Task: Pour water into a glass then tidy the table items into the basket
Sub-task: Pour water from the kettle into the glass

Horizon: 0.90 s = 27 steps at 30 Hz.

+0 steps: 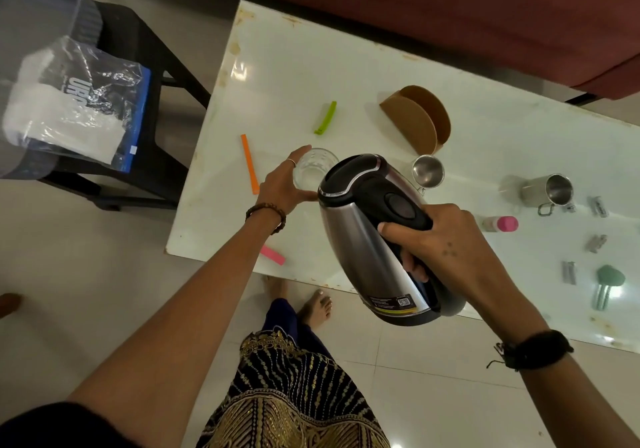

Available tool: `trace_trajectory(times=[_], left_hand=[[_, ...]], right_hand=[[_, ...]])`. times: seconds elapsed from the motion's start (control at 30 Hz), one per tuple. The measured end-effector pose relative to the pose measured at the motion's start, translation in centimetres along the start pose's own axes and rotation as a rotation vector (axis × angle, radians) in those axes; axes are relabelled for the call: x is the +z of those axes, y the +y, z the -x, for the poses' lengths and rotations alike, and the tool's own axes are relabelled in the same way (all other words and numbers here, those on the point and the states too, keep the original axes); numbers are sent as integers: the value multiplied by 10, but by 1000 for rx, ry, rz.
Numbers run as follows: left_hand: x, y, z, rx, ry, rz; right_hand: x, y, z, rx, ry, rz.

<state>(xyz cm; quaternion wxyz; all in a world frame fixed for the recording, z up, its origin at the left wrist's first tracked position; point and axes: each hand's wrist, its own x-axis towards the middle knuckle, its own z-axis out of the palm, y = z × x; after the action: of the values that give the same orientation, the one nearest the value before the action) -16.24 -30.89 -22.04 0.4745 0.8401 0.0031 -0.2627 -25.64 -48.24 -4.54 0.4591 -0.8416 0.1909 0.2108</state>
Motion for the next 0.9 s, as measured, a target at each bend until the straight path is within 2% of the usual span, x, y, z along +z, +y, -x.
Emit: trace_trajectory(times=[0.43, 0.9], left_hand=[[2, 5, 7, -127, -4, 17], [1, 0, 3, -95, -4, 48]], right_hand=[[-3, -13, -7, 15, -35, 68], [-11, -16, -9, 13, -55, 139]])
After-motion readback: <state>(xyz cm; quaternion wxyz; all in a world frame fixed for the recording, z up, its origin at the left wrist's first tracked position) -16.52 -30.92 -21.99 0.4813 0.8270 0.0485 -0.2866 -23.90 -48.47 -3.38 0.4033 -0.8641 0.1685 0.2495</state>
